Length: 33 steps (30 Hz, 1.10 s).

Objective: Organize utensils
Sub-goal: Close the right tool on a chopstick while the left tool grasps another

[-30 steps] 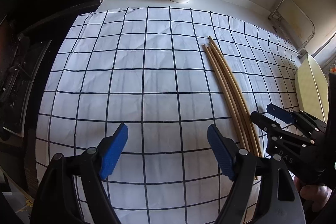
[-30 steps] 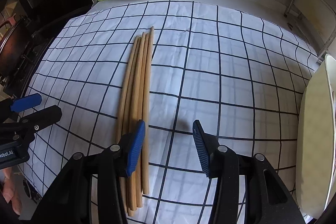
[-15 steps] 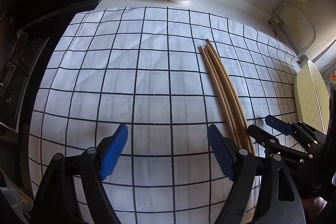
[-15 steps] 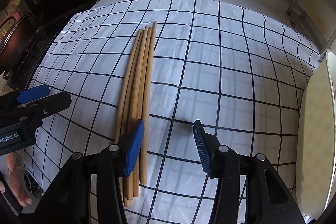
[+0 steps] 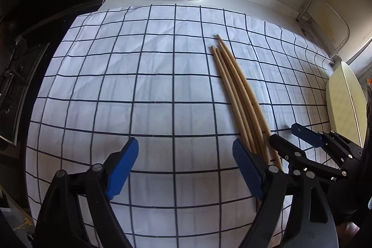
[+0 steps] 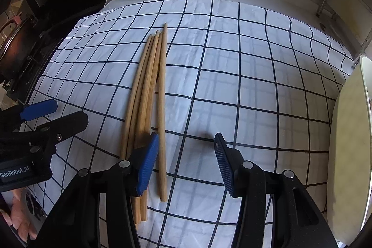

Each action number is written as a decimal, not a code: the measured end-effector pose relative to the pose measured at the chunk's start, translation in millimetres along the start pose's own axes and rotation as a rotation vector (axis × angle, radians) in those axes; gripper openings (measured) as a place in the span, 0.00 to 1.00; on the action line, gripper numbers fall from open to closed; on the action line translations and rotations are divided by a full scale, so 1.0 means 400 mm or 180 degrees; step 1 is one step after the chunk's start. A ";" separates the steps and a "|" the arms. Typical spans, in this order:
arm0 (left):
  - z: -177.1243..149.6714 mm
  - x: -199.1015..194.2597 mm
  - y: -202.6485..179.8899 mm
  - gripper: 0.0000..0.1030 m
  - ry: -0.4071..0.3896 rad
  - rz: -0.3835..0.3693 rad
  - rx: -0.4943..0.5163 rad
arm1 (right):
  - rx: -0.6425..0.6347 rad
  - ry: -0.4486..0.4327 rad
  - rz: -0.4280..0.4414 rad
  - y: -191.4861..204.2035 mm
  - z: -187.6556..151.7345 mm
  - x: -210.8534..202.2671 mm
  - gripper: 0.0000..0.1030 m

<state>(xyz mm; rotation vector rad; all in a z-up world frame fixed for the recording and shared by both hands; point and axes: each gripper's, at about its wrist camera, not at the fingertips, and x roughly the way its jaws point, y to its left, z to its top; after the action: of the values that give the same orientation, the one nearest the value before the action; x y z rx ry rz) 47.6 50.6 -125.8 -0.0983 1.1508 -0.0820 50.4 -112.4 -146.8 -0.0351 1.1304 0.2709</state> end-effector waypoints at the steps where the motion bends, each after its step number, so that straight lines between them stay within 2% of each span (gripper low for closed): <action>1: -0.001 0.003 -0.008 0.80 0.0004 0.0000 -0.0001 | 0.0008 -0.0008 -0.0008 -0.005 -0.001 0.000 0.46; 9: 0.000 0.035 -0.063 0.82 0.0007 0.0034 0.0027 | 0.0182 -0.0038 -0.0176 -0.084 -0.012 -0.007 0.46; 12: -0.006 0.051 -0.079 0.82 0.0061 0.0081 0.0060 | 0.0247 -0.0064 -0.0101 -0.105 -0.019 -0.020 0.46; 16: -0.017 0.064 -0.086 0.82 0.0111 0.0165 0.0079 | 0.0210 -0.0141 -0.0045 -0.106 -0.022 -0.037 0.46; 21: -0.026 0.067 -0.091 0.87 0.0107 0.0315 0.0163 | 0.0218 -0.0123 0.0012 -0.110 -0.022 -0.035 0.46; 26: -0.023 0.076 -0.089 0.89 0.0174 0.0389 0.0116 | 0.0215 -0.0103 0.0057 -0.105 -0.019 -0.024 0.46; 33: -0.007 0.077 -0.045 0.89 0.0141 0.0466 -0.0003 | 0.0111 -0.0069 -0.0038 -0.096 -0.001 -0.007 0.46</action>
<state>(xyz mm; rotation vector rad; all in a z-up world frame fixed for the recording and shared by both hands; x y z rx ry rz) 57.2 28.9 -152.8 -0.0130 1.1990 0.0463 57.7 -150.3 -148.8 -0.0079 1.1129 0.2405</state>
